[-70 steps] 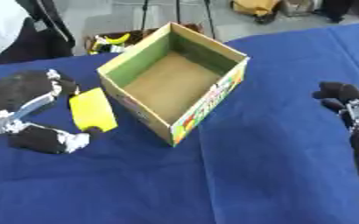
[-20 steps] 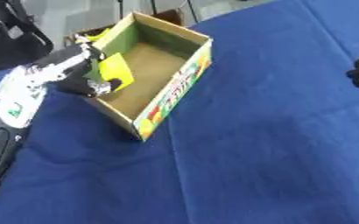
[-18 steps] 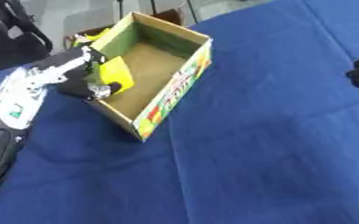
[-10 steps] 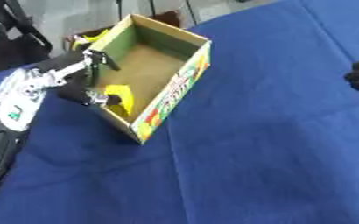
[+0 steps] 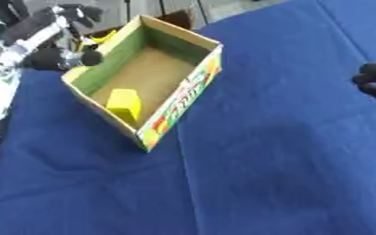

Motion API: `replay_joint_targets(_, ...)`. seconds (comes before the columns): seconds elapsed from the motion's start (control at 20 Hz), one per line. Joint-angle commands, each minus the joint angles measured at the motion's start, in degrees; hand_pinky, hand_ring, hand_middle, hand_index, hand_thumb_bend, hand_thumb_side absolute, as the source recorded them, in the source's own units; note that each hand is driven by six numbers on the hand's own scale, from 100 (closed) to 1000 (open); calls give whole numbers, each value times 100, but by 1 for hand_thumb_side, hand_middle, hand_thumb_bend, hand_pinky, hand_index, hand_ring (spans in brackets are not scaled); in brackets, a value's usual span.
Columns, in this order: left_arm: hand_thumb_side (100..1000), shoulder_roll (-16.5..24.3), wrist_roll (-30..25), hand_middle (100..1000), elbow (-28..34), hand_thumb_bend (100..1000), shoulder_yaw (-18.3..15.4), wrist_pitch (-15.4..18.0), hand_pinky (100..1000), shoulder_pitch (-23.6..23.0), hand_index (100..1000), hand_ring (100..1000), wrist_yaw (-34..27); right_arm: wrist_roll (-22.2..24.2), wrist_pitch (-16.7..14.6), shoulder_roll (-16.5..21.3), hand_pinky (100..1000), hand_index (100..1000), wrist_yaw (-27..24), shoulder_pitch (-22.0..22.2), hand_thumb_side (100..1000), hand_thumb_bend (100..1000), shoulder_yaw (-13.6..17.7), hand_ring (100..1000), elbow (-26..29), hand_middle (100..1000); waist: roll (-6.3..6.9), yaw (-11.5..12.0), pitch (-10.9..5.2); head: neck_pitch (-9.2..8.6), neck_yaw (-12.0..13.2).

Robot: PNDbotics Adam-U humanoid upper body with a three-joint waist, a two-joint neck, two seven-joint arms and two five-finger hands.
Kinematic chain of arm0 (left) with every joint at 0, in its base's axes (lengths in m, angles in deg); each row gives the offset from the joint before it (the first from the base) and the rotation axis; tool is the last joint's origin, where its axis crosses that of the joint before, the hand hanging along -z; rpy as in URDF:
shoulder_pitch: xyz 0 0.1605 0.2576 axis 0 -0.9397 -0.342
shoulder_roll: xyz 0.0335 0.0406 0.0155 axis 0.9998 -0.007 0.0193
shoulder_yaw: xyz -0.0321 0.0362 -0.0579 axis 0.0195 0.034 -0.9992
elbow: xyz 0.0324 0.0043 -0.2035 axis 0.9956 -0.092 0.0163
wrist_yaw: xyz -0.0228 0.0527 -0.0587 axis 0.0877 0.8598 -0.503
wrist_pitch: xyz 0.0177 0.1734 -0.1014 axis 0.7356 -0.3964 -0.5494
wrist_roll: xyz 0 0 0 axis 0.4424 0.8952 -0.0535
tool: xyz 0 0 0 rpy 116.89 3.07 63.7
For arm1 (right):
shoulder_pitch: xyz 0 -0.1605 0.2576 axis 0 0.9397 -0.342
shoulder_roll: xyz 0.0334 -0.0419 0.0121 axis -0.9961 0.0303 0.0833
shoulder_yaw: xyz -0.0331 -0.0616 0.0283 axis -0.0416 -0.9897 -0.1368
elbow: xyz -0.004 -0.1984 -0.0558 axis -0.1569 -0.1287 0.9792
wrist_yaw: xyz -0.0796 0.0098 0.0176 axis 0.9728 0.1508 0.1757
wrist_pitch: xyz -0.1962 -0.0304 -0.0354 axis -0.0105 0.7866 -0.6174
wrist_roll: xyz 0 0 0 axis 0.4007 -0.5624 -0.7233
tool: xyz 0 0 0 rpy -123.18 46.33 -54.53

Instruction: Pick up objects on the table and place them in the box.

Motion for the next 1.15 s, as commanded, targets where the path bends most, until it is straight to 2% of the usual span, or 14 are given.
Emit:
replay_joint_targets(0.05,1000,32,284,688,514,755,-500,-183,519,121,872,680,-287,-51,4,93,870,784,27,-2,918,100,57,911,119,653,-81,70,-181,55,-61)
replay_joint_targets(0.1,1000,-29,369,663,653,700,-640,-238,500,108,854,657,-372,-58,8,81,870,784,27,9,918,100,61,911,119,653,-102,101,-194,55,-68)
replay_joint_targets(0.3,1000,-263,717,624,1219,619,-996,-438,456,-59,821,612,-721,-92,11,21,869,783,22,44,917,100,85,911,119,653,-201,241,-245,47,-108)
replay_joint_targets(0.4,1000,-379,878,610,1480,594,-1055,-579,444,-217,803,600,-881,-111,11,-12,868,783,21,53,917,100,97,910,119,653,-252,318,-262,46,-142)
replay_joint_targets(0.55,1000,-550,1136,593,1899,619,-1088,-687,424,-592,791,580,-1139,-157,-2,-80,867,783,19,37,917,100,131,912,119,654,-361,476,-262,19,-242)
replay_joint_targets(0.8,1000,-879,1571,603,2606,576,-1049,-738,426,-1294,807,582,-1574,-231,-24,-136,866,782,26,10,917,100,181,913,119,654,-499,681,-272,2,-351)
replay_joint_targets(1.0,1000,-1150,1928,613,3188,559,-822,-598,428,-1875,818,590,-1932,-287,-37,-149,864,782,42,-19,916,100,221,913,119,654,-585,859,-249,-5,-369)
replay_joint_targets(1.15,1000,-1344,2189,612,3610,571,-669,-673,421,-2297,821,588,-2192,-326,-47,-148,863,782,63,-48,917,100,253,913,119,654,-645,984,-206,-36,-360)
